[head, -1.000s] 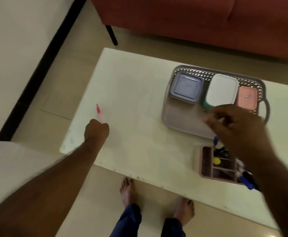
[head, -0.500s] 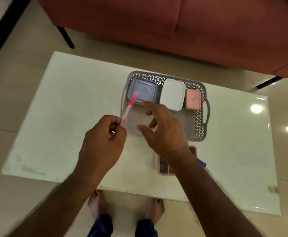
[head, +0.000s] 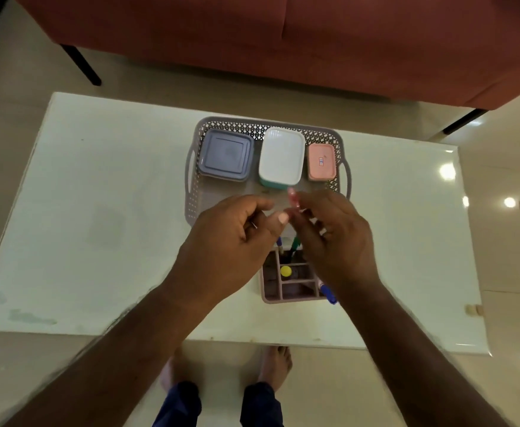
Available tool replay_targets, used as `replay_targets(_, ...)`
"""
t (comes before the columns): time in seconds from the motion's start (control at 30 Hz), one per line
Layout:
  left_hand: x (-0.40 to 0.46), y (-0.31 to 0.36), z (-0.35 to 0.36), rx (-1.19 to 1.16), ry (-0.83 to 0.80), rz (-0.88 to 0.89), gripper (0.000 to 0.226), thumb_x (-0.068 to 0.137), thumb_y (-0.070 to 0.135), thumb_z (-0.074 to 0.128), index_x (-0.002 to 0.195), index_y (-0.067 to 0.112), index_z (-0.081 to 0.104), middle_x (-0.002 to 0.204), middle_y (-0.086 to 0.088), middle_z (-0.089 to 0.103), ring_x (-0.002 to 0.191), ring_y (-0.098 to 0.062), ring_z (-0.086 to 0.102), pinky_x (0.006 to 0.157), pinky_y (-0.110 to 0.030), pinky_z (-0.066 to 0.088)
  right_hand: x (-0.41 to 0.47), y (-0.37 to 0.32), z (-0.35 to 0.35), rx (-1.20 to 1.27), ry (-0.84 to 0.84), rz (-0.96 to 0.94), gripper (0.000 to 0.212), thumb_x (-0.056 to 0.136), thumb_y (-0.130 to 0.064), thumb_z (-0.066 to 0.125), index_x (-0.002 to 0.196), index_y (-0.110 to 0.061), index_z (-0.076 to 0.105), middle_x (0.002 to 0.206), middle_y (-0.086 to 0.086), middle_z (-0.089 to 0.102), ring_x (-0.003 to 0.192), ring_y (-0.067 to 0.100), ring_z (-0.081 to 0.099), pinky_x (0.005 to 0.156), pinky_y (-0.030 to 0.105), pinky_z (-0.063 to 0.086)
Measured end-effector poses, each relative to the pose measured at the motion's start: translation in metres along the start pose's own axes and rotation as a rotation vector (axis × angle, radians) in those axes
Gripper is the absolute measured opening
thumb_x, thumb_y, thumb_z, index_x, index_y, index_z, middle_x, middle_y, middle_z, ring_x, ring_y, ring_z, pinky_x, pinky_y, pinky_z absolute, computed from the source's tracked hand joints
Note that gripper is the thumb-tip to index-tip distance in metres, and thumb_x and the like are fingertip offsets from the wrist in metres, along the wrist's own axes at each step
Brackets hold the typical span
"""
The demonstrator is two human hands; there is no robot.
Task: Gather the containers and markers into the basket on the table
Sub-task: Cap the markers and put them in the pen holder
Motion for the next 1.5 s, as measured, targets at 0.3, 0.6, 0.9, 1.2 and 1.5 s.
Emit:
replay_targets(0.3, -0.003, -0.046, 0.054, 0.401, -0.145, 0.048, 0.053, 0.091, 0.05, 0.059, 0.137, 0.024, 0.051, 0.136, 0.004, 0.055, 0.122, -0.015, 0.051, 0.095, -0.029, 0.046, -0.028, 0.065, -0.003, 0.101, -0.198, 0.413, 0.018, 0.093, -0.028, 0.062, 0.109, -0.024, 0.056, 0.094, -0.007, 0.071, 0.083, 0.012, 0.07, 0.068, 0.024, 0.058)
replay_targets(0.6, -0.016, -0.077, 0.078, 0.448, -0.245, -0.14, 0.076, 0.09, 0.054, 0.057, 0.152, 0.023, 0.024, 0.158, 0.001, 0.032, 0.143, -0.02, 0.033, 0.112, -0.035, 0.035, -0.04, 0.088, 0.036, -0.107, -0.461, 0.395, 0.01, 0.092, -0.025, 0.06, 0.102, -0.026, 0.059, 0.094, -0.003, 0.07, 0.08, 0.016, 0.065, 0.066, 0.023, 0.05)
replay_targets(0.9, -0.02, -0.096, 0.089, 0.386, -0.262, -0.236, 0.077, 0.09, 0.053, 0.058, 0.152, 0.025, 0.021, 0.158, 0.002, 0.031, 0.137, -0.021, 0.044, 0.107, -0.04, 0.044, -0.038, 0.093, 0.049, -0.156, -0.498, 0.392, 0.021, 0.092, -0.022, 0.06, 0.113, -0.021, 0.063, 0.106, 0.001, 0.069, 0.089, 0.018, 0.064, 0.074, 0.025, 0.049)
replay_targets(1.2, -0.041, -0.116, 0.093, 0.254, -0.213, -0.461, 0.058, 0.093, 0.047, 0.057, 0.142, 0.021, 0.038, 0.135, 0.002, 0.06, 0.106, -0.019, 0.065, 0.089, -0.037, 0.052, -0.04, 0.107, -0.004, -0.164, -0.24, 0.448, 0.024, 0.087, -0.023, 0.066, 0.111, -0.022, 0.067, 0.103, -0.008, 0.069, 0.085, 0.011, 0.064, 0.075, 0.022, 0.043)
replay_targets(1.5, -0.044, -0.116, 0.107, 0.242, -0.26, -0.505, 0.033, 0.096, 0.044, 0.053, 0.122, 0.024, 0.056, 0.108, 0.001, 0.071, 0.089, -0.017, 0.069, 0.077, -0.033, 0.055, -0.117, 0.176, -0.013, 0.447, -0.186, 1.191, 0.012, 0.088, -0.024, 0.069, 0.099, -0.02, 0.073, 0.097, 0.003, 0.073, 0.096, 0.025, 0.069, 0.072, 0.038, 0.06)
Point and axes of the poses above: each hand's wrist, its own x-axis towards the middle knuckle, its own z-axis out of the palm, y = z × x, the point moved 6 cm from there along x, towards the middle knuckle
